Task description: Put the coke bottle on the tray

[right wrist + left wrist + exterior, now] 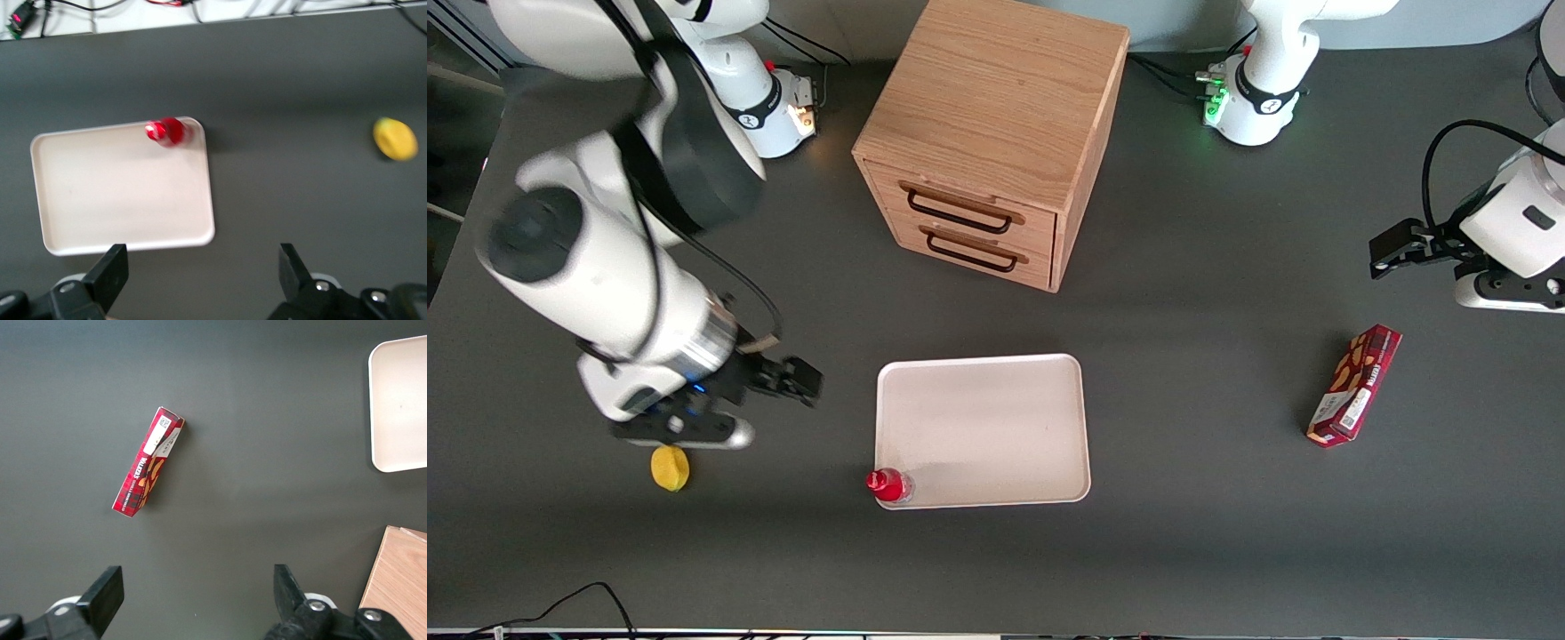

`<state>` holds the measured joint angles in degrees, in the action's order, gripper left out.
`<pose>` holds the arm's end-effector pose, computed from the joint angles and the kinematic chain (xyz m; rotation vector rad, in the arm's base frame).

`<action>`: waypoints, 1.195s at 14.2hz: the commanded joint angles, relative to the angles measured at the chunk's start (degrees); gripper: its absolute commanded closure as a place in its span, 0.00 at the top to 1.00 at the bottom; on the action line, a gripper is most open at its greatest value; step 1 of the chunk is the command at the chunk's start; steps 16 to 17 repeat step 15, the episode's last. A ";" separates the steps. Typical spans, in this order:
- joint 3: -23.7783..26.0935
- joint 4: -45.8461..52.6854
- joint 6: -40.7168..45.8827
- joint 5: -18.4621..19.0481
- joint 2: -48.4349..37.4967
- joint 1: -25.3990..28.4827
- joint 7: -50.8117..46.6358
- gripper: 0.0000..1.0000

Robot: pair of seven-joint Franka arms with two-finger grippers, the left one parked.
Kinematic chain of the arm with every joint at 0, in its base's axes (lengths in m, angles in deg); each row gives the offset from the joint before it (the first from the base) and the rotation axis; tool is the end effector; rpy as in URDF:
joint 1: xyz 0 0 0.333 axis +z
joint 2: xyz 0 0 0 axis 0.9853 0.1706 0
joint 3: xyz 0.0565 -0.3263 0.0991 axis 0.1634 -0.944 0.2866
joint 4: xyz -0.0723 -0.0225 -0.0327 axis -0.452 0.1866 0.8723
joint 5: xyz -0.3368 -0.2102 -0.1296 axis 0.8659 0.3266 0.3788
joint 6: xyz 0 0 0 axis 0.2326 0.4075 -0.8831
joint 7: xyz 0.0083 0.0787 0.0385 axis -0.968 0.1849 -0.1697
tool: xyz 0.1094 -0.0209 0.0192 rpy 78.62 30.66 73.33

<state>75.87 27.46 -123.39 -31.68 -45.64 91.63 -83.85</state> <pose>0.6964 0.2268 0.6020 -3.1138 0.1646 -0.1106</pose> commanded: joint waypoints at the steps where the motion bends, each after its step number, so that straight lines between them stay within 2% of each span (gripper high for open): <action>1: 0.34 -4.94 6.88 0.02 -8.52 -3.62 -0.12 1.00; 4: 0.77 -16.86 5.86 -0.85 -20.37 -8.45 3.55 1.00; 6: 0.78 -25.39 3.22 -3.65 -28.19 -12.22 7.16 1.00; 9: 0.78 -34.99 1.37 -4.19 -37.09 -13.56 7.97 1.00; 17: 0.07 -32.48 2.07 -4.11 -36.42 -14.61 8.58 1.00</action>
